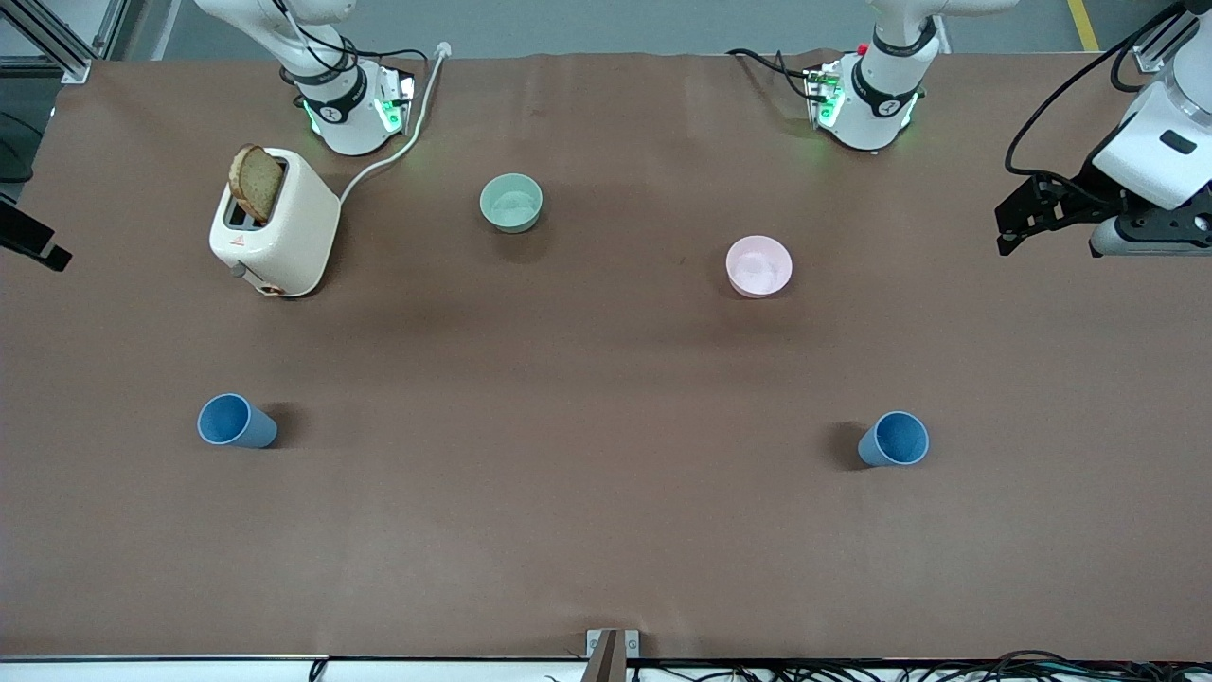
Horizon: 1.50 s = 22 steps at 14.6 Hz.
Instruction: Stack blue cups with both arms
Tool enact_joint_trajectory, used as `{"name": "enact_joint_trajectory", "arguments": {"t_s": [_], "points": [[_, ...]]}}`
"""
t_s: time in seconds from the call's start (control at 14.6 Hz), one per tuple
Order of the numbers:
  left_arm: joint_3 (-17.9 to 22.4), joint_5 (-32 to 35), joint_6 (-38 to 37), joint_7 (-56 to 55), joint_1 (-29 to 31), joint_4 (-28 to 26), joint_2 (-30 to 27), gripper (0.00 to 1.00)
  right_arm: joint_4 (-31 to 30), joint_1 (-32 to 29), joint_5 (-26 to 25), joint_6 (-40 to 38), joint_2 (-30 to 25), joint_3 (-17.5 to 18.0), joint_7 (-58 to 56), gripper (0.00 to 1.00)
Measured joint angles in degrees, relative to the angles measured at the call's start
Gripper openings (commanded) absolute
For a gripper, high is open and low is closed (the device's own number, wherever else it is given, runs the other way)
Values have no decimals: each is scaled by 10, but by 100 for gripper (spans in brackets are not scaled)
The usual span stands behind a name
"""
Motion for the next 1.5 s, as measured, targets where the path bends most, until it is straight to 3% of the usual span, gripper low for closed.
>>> {"name": "enact_joint_trajectory", "arguments": {"t_s": [0.55, 1.16, 1.3, 1.5], "points": [[2, 0, -6, 26, 6, 14, 15, 100, 0, 0, 0, -1, 0, 1, -21, 100], [3, 0, 154, 45, 23, 10, 203, 100, -10, 0, 0, -12, 5, 0, -21, 100], [3, 0, 219, 45, 26, -1, 245, 99, -43, -3, 0, 30, 18, -3, -29, 100], [3, 0, 294, 45, 32, -6, 302, 84, -112, -19, 0, 157, 72, -6, -105, 100]]}}
